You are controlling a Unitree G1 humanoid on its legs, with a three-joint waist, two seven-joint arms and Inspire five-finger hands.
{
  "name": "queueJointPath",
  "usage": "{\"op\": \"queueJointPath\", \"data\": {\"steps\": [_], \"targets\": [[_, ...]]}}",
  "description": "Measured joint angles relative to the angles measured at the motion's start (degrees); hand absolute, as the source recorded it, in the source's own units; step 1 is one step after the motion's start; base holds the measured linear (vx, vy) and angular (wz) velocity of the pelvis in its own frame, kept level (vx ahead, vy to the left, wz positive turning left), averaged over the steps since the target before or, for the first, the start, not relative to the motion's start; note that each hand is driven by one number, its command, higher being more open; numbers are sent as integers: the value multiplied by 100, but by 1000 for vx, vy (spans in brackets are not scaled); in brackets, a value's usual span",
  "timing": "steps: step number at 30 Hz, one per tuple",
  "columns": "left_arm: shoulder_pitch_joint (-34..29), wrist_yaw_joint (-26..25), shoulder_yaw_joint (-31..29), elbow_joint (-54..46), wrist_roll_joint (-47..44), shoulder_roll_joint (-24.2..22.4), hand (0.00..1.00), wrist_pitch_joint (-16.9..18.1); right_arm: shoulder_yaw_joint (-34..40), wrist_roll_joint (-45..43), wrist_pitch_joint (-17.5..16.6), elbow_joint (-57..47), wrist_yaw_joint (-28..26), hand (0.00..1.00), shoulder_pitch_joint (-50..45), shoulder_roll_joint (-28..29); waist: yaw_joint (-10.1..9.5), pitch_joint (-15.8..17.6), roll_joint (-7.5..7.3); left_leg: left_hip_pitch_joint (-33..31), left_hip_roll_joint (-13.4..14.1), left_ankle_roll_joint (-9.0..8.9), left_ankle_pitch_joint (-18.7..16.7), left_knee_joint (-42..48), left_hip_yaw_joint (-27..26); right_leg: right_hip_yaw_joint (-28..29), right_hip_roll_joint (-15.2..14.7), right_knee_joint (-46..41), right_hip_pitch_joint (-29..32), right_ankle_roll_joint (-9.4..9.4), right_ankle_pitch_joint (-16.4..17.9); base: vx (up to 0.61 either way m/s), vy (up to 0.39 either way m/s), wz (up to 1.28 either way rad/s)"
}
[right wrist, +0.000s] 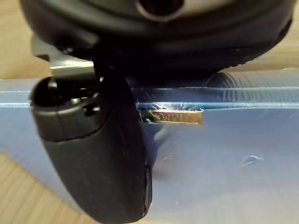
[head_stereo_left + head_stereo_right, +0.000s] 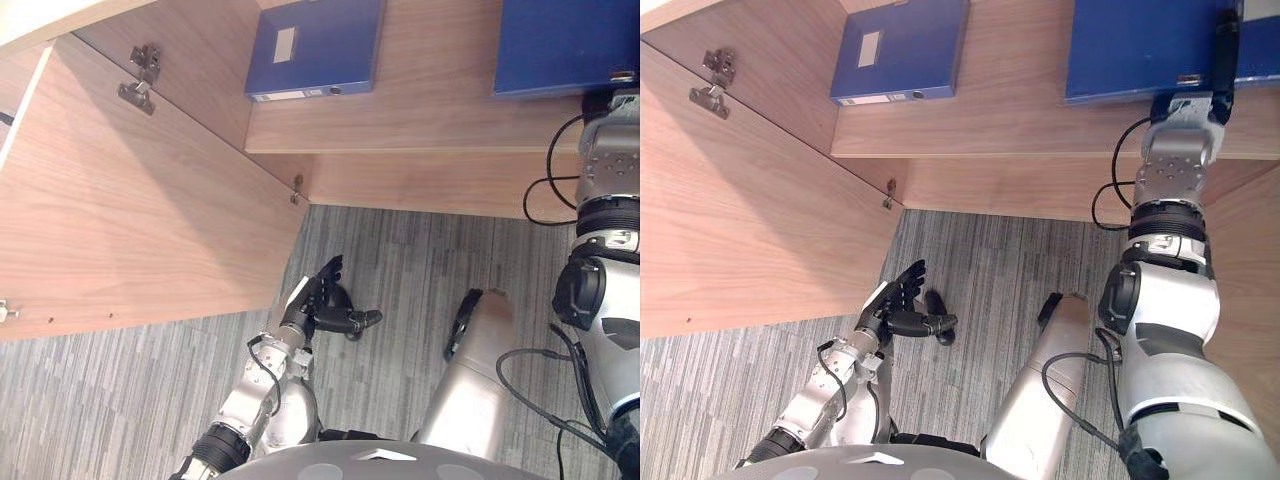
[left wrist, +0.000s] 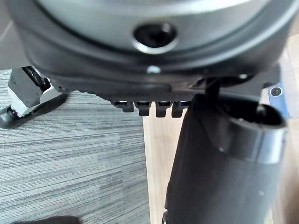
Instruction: Walk over to the cabinet, pick up the folder, carry it to the office cabinet, place the folder inside the office cabinet, then close the office cabinet door
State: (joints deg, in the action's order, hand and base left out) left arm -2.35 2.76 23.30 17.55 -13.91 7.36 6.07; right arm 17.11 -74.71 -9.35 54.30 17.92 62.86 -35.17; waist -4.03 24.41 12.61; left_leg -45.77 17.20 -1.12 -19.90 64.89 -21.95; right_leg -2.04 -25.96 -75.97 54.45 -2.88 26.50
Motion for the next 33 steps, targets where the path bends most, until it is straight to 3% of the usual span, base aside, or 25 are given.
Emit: {"op": "queueJointPath", "data": {"steps": [14, 33], "targets": [[6, 0, 0, -8, -1, -3, 100, 0, 202, 5, -18, -277, -282, 0, -137, 220, 43, 1, -1, -12, 0, -4, 6, -3, -20, 36, 4, -53, 62, -4, 33, 1, -1, 0], [2, 37, 1, -13, -174, -2, 100, 0, 65, 7, -82, -463, -92, 0, -134, 176, 48, 2, -3, -64, -37, -55, 111, -115, 23, -29, 3, 16, 61, -4, 27, -1, 0, 0]]}}
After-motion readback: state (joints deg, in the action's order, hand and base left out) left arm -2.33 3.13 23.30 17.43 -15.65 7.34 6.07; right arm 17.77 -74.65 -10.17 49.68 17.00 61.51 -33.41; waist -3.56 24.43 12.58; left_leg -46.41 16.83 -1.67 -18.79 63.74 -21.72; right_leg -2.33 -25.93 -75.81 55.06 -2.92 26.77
